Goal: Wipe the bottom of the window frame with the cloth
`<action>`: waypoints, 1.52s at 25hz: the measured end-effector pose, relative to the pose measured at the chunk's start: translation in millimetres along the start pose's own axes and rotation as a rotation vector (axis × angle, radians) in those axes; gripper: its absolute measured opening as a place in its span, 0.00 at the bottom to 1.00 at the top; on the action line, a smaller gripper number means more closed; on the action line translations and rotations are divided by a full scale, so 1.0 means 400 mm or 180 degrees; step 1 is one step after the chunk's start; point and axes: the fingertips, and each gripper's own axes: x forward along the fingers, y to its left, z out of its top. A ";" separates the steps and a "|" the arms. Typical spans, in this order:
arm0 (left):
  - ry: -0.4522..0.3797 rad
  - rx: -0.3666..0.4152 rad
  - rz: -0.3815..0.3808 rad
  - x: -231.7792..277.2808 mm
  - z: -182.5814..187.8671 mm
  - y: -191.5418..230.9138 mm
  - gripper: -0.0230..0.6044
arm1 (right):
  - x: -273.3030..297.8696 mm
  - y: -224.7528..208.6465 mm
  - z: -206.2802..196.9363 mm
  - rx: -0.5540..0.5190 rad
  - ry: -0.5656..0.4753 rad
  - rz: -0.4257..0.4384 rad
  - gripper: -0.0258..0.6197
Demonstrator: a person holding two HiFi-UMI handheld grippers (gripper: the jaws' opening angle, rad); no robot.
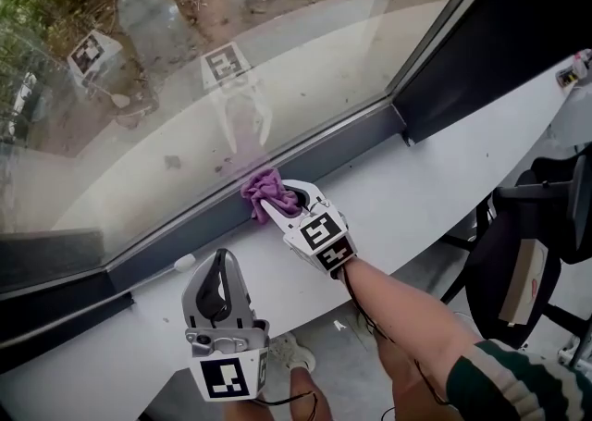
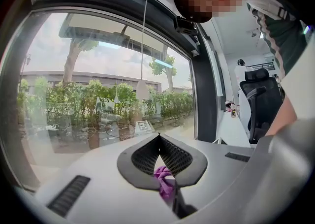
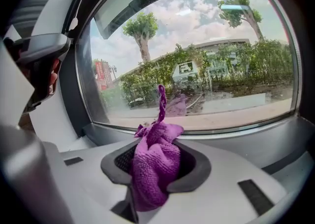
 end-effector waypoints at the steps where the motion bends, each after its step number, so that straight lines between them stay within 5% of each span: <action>1: -0.0003 -0.0004 -0.0013 0.010 0.001 -0.008 0.05 | -0.005 -0.012 0.000 0.0007 -0.0004 -0.0006 0.27; 38: 0.0015 -0.0077 -0.0259 0.238 -0.006 -0.199 0.05 | -0.149 -0.281 0.004 -0.0060 -0.0067 -0.0245 0.27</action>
